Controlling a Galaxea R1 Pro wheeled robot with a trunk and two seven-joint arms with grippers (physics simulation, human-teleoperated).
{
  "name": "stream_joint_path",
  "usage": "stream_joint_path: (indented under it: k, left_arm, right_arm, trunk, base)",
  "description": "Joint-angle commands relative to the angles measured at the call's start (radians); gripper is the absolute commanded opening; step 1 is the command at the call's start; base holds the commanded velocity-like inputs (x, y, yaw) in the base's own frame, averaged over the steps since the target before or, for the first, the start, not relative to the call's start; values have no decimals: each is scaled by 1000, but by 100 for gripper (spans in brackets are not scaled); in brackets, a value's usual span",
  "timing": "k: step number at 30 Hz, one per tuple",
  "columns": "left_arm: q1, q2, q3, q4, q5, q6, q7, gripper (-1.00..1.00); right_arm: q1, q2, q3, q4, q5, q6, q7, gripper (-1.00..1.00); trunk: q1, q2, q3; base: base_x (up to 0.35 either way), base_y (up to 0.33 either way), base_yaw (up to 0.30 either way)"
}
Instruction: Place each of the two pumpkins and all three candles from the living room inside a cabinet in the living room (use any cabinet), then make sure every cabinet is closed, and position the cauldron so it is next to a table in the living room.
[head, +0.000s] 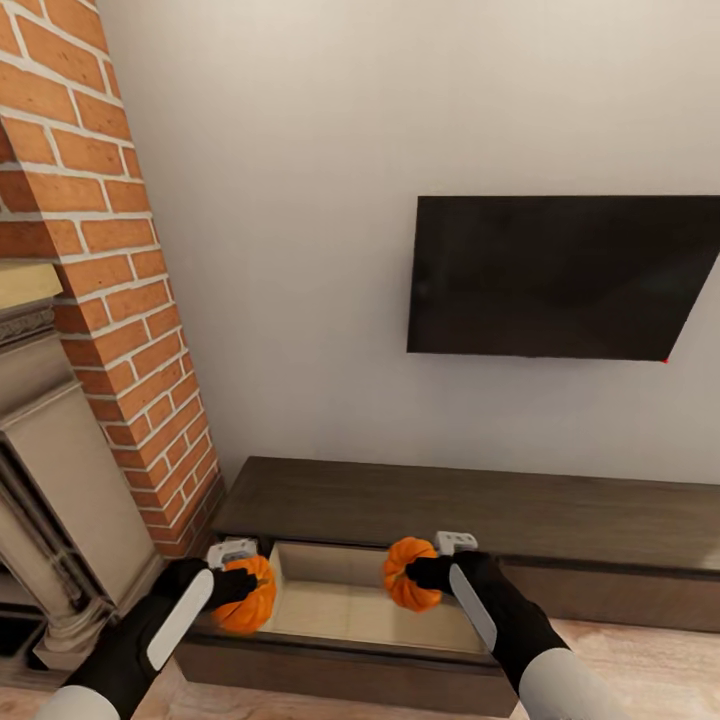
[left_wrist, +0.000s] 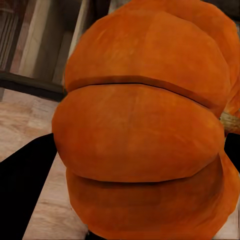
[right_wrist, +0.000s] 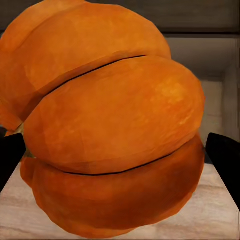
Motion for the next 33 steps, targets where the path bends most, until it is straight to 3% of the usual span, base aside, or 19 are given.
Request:
stream_joint_path:
  k: [1, 3, 7, 8, 11, 23, 33]
  left_arm:
    - [-1, -4, -5, -11, 5, 3, 14, -100]
    - [-1, -23, -8, -22, 2, 4, 20, -100]
    - [-55, -96, -9, 1, -8, 8, 28, -100]
    - [-85, -117, -9, 52, -20, 8, 34, -100]
    - [-153, -143, -9, 168, -37, 1, 43, -100]
    - [-174, -150, -8, 206, -43, -4, 46, -100]
    - [-174, -151, -9, 209, -43, -21, 45, -100]
  right_arm:
    - [-1, 0, 2, 0, -13, 5, -16, -100]
    - [-2, 0, 1, 2, -12, 8, -34, -100]
    - [-2, 0, 0, 3, -11, 9, -126, -100]
    - [-2, 0, 1, 3, -10, 9, -149, -100]
    - [-3, -2, 3, 3, -4, 7, -170, -100]
    - [-5, -2, 3, 4, -6, 7, -186, -100]
    - [-5, -1, -1, 4, -9, 8, -186, -100]
  trunk:
    - [0, -1, -1]
    - [0, -1, -1]
    - [0, -1, -1]
    - [0, -1, -1]
    - [0, -1, -1]
    - [0, -1, -1]
    - [0, -1, -1]
  base:
    - [3, 0, 0]
    - [2, 0, 0]
    - [0, 0, 0]
    - [0, 0, 0]
    - [0, 0, 0]
    - [3, 0, 0]
    - [144, 0, 0]
